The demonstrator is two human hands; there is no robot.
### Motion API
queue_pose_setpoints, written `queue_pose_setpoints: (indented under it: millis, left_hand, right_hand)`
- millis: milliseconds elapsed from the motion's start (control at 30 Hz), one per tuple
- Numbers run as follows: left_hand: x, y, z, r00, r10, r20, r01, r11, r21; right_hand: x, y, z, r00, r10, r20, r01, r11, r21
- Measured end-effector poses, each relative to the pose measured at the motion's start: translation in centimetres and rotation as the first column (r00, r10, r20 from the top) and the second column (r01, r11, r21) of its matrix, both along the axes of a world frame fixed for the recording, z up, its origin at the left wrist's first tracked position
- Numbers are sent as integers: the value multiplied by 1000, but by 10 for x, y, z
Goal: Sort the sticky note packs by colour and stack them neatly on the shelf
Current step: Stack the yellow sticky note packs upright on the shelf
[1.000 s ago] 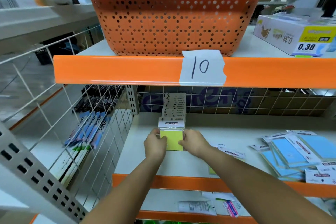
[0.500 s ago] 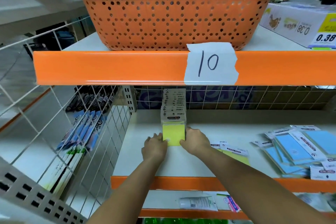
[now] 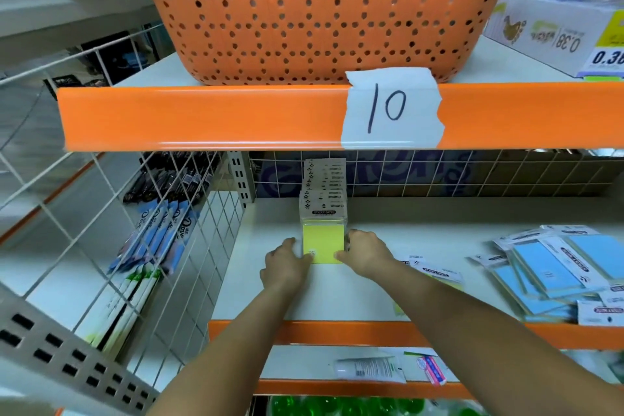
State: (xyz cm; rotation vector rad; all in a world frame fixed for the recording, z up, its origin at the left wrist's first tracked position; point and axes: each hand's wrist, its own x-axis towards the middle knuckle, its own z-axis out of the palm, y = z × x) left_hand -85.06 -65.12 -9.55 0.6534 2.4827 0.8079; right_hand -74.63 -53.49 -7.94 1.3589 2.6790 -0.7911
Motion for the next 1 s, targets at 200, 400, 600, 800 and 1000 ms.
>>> queue_pose_setpoints:
  millis: [200, 400, 600, 800, 1000]
  left_hand:
    - [36, 4, 23, 965, 56, -254, -41, 997, 63]
    - [93, 33, 39, 975, -222, -12, 222, 973, 61]
    - [143, 52, 31, 923, -361, 134, 362, 932, 17]
    - [156, 60, 24, 929, -329, 170, 336, 942, -15]
    - [149, 67, 27, 924, -201, 326, 216, 976, -10]
  right_hand:
    - [34, 27, 26, 1000, -4, 26, 3, 998, 65]
    - [91, 48, 47, 983, -52, 179, 39, 997, 73]
    - [133, 39, 54, 921, -137, 364, 119, 990, 74]
    - [143, 33, 44, 923, -241, 299, 281, 954, -100]
    - [136, 31, 41, 943, -273, 192, 297, 949, -104]
